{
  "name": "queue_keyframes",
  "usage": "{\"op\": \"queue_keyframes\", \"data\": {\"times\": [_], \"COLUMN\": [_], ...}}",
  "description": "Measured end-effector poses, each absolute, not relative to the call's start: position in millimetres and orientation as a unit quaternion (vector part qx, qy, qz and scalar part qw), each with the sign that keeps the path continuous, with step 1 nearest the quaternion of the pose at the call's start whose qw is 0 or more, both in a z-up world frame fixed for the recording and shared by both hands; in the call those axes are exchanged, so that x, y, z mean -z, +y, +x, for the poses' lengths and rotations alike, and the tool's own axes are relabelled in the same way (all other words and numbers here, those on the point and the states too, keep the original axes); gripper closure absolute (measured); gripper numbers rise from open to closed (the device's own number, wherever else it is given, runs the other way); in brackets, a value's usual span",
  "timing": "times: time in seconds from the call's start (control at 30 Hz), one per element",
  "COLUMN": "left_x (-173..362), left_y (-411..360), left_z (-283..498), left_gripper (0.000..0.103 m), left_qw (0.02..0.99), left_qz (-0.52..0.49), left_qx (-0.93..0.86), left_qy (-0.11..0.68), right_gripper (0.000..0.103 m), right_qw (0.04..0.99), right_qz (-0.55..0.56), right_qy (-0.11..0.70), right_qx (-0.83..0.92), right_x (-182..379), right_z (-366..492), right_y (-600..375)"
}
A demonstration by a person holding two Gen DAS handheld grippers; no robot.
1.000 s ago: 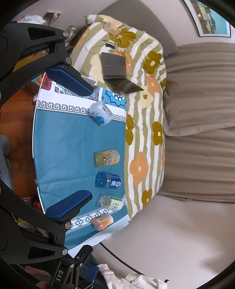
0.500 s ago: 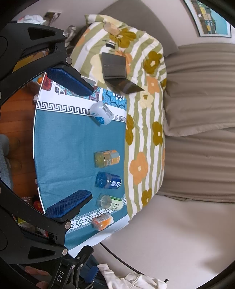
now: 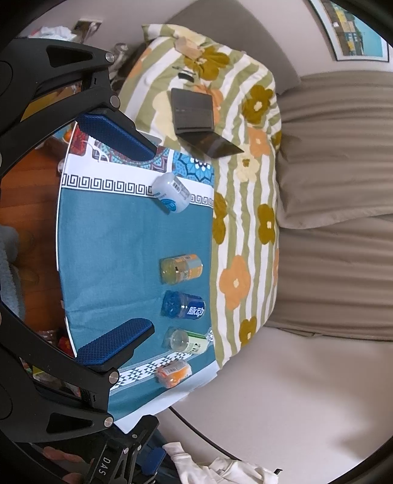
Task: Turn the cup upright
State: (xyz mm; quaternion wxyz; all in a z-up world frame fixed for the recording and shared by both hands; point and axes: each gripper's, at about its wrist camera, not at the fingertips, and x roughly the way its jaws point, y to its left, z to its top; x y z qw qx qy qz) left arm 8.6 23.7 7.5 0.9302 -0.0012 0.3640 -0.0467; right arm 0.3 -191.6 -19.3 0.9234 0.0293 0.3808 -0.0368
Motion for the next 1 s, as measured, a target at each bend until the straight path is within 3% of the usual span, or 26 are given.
{"op": "queue_keyframes", "data": {"times": [0.53,1.0], "left_x": [19,68], "left_y": [34,-10], "left_z": [73,182], "left_gripper": [0.000,0.000], "left_qw": [0.912,0.883], "left_qz": [-0.008,-0.003], "left_qx": [0.085,0.061], "left_qy": [0.402,0.465], "right_gripper": [0.001,0.001], "right_qw": [0.905,0.876], "right_qz": [0.082,0.123], "right_qy": [0.409,0.461], "right_qx": [0.081,0.072], "right_x": [36,90], "right_z": [39,155], "right_y": [-203,-256]}}
